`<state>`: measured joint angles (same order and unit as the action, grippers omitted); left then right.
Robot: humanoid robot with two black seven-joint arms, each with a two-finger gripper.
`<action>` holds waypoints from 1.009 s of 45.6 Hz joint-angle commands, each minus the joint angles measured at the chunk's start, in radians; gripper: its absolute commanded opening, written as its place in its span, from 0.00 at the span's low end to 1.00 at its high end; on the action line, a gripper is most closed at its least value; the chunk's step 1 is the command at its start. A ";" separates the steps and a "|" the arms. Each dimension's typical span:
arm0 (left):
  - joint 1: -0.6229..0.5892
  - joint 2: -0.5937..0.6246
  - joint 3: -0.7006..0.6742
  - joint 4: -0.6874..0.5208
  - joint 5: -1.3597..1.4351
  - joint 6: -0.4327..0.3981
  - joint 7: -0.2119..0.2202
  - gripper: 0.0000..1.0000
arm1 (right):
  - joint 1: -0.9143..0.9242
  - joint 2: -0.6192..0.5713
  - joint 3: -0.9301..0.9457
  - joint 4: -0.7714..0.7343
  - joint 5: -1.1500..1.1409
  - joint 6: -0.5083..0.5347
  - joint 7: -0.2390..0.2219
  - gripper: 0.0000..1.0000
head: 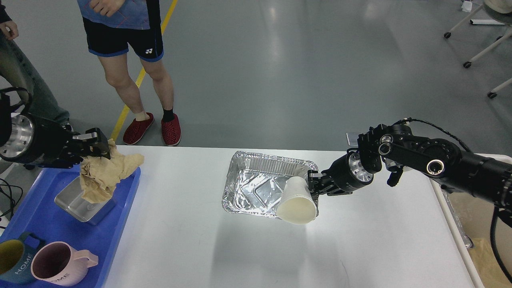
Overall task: Tidy desktop
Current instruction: 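Lift the brown paper and carry it over the foil tray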
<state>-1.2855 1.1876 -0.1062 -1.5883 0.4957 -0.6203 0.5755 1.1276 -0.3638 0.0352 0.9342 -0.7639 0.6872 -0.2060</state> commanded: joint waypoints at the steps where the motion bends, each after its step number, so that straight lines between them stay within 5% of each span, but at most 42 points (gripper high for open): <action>1: -0.001 0.041 -0.039 -0.007 0.000 -0.030 0.000 0.01 | 0.000 -0.003 0.000 0.000 0.000 0.000 0.000 0.00; 13: -0.040 0.001 -0.075 -0.006 0.001 -0.027 0.001 0.01 | -0.003 -0.001 0.000 0.000 0.000 0.000 0.000 0.00; 24: -0.066 -0.281 -0.067 0.007 0.001 0.082 0.018 0.02 | -0.002 0.000 0.000 0.000 0.000 0.000 0.000 0.00; 25: -0.067 -0.386 -0.066 0.026 0.004 0.100 0.029 0.03 | -0.002 0.000 0.000 0.000 0.000 0.000 0.000 0.00; 38: -0.058 -0.756 0.006 0.305 0.024 0.105 0.046 0.03 | -0.005 -0.001 0.002 0.000 0.000 -0.001 0.000 0.00; 46: -0.034 -0.850 0.011 0.396 0.026 0.108 0.044 0.03 | -0.006 -0.001 0.000 0.000 0.000 -0.008 0.000 0.00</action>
<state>-1.3345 0.3889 -0.0990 -1.2446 0.5211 -0.5137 0.6209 1.1222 -0.3655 0.0358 0.9344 -0.7639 0.6820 -0.2054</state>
